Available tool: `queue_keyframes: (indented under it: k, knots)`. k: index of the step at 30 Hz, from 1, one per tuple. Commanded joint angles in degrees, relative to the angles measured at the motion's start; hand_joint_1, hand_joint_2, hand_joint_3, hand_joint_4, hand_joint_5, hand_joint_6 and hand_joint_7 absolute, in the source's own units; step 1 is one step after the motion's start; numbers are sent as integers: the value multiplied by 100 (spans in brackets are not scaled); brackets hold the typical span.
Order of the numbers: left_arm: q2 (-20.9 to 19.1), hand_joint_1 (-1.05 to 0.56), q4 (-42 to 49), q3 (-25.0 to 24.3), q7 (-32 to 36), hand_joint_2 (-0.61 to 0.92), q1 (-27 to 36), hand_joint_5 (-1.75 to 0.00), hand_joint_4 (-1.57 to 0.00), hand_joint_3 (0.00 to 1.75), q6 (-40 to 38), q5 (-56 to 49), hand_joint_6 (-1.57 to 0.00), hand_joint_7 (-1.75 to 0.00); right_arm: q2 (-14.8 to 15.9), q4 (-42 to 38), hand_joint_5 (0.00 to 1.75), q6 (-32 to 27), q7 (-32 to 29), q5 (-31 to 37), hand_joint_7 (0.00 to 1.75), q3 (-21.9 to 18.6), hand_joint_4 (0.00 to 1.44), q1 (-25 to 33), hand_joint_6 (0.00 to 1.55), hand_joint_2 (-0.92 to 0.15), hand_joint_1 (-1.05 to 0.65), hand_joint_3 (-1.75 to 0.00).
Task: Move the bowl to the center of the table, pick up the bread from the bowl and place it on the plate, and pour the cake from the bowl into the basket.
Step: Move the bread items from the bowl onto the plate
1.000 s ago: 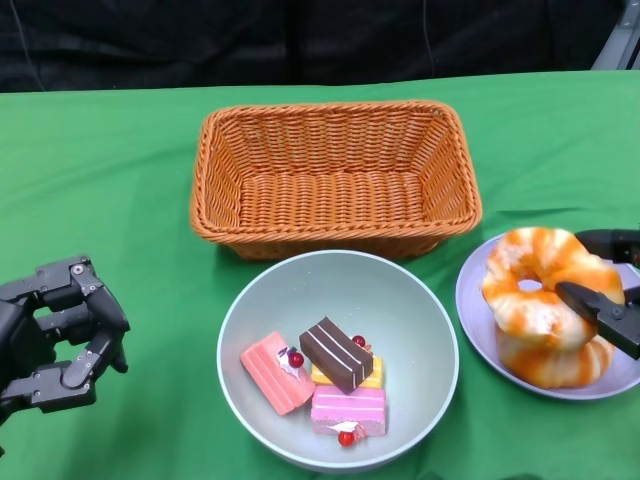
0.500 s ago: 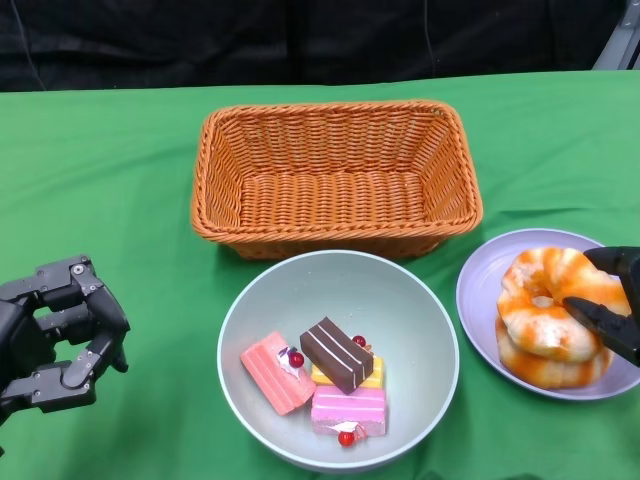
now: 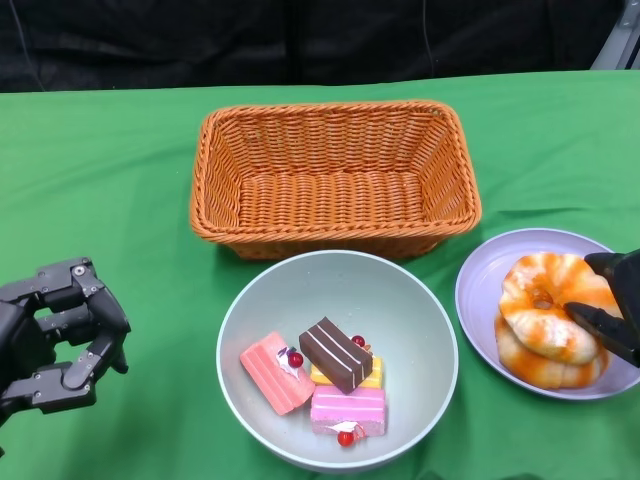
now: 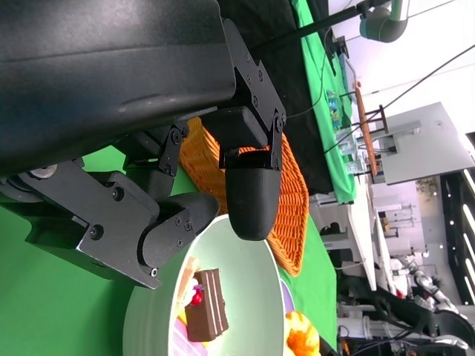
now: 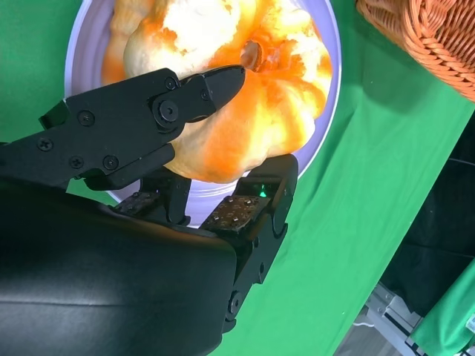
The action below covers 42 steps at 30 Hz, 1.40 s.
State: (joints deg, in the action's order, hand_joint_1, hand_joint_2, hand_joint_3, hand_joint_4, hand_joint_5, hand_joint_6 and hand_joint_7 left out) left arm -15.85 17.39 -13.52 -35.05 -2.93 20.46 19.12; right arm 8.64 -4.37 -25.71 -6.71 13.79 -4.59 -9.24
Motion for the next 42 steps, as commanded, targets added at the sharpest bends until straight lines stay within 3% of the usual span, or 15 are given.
queue_keyframes:
  k: [1, 13, 21, 23, 26, 34, 42]
  knots:
    - [-97, -3, 21, -31, 10, 58, 12, -166, -71, 104, 19, -21, -73, -138, 106, -94, 64, 31, -117, 91, 6, 2, 86, 0, 92, -92, -22, -10]
    - [-122, -3, 34, -40, -25, 59, 18, -167, -71, 101, 35, -19, -73, -139, -26, -93, 50, 47, -269, 39, 1, 42, 91, -90, 87, -92, -26, -8]
    - [-128, -4, 12, -40, 13, 59, 31, -166, -71, 100, -21, -25, -73, -139, -6, -83, 34, 148, -380, 173, 0, 180, 67, -113, 62, -92, -37, -6]
    - [-128, -4, -7, -38, 15, 59, 37, -166, -71, 100, -48, -18, -73, -139, -4, -41, 19, 119, -383, 202, 0, 203, 46, -104, 51, -92, -40, -7]
    - [-125, -4, -35, -32, 16, 59, 43, -165, -71, 99, -61, -23, -73, -139, 60, -4, 11, 69, -365, 319, 0, 289, 37, -92, 43, -92, -45, -8]
    - [-122, -2, -26, -29, -2, 58, 40, -166, -73, 101, -36, -28, -74, -139, 139, 127, 5, -80, -378, 805, 0, 541, 31, -47, 37, -92, -51, -11]
    - [-120, -1, -18, -18, -24, 57, 56, -166, -72, 105, -34, -29, -73, -140, 1, 134, 4, 464, -476, 572, 0, 391, 31, 46, 36, -92, -43, -19]
